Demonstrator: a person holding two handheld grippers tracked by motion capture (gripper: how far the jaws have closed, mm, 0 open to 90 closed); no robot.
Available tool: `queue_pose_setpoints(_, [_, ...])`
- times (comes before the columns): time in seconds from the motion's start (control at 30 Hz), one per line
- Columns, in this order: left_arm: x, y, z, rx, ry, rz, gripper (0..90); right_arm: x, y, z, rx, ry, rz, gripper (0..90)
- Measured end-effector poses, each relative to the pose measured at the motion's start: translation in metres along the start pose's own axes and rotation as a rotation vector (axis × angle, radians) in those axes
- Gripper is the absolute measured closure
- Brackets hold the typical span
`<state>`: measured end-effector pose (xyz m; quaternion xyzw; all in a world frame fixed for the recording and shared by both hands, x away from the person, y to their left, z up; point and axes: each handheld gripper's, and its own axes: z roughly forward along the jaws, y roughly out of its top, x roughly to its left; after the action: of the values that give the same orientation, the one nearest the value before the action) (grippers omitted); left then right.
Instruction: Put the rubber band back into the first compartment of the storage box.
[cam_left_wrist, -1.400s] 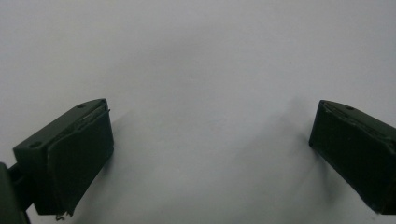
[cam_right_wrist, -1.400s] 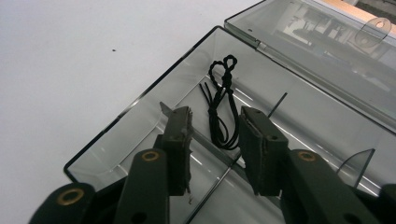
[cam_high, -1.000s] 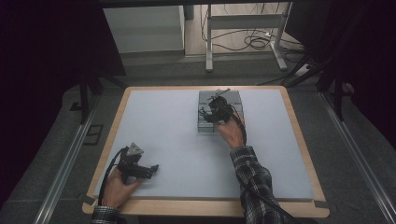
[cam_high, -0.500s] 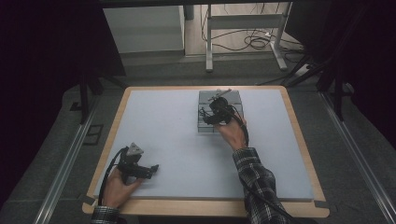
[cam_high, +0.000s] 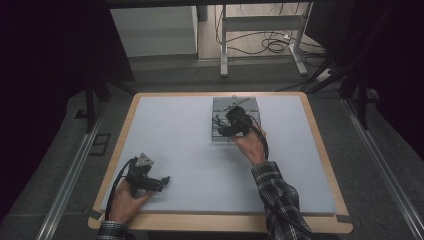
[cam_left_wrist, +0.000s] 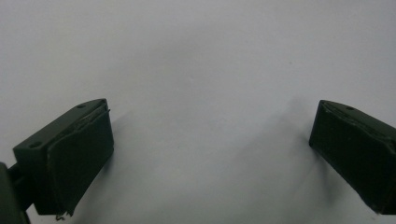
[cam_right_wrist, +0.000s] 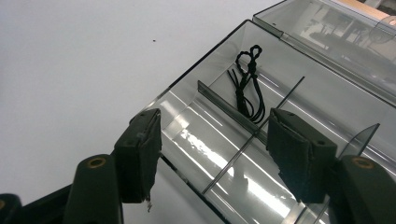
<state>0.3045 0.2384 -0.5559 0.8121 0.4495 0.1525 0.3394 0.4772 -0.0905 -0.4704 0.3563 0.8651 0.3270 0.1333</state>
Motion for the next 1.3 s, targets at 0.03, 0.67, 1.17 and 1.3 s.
queue_pose_setpoints(0.03, [0.000, 0.000, 0.000, 0.000, 0.000, 0.000, 0.0, 0.000, 0.000, -0.001, -0.001, 0.001, 0.005, 34.7])
queue_pose_setpoints(0.67, [0.000, 0.000, 0.000, -0.001, -0.001, -0.001, 0.0, 0.004, -0.009, -0.017, -0.009, 0.021, 0.000, 29.7])
queue_pose_setpoints(1.17, [0.000, 0.000, 0.000, -0.001, -0.001, -0.002, 0.0, 0.010, -0.022, -0.023, 0.014, 0.033, -0.004, 24.2])
queue_pose_setpoints(1.3, [0.000, 0.000, 0.000, -0.001, -0.001, -0.002, 0.0, 0.010, -0.027, -0.025, 0.021, 0.040, -0.003, 23.1])
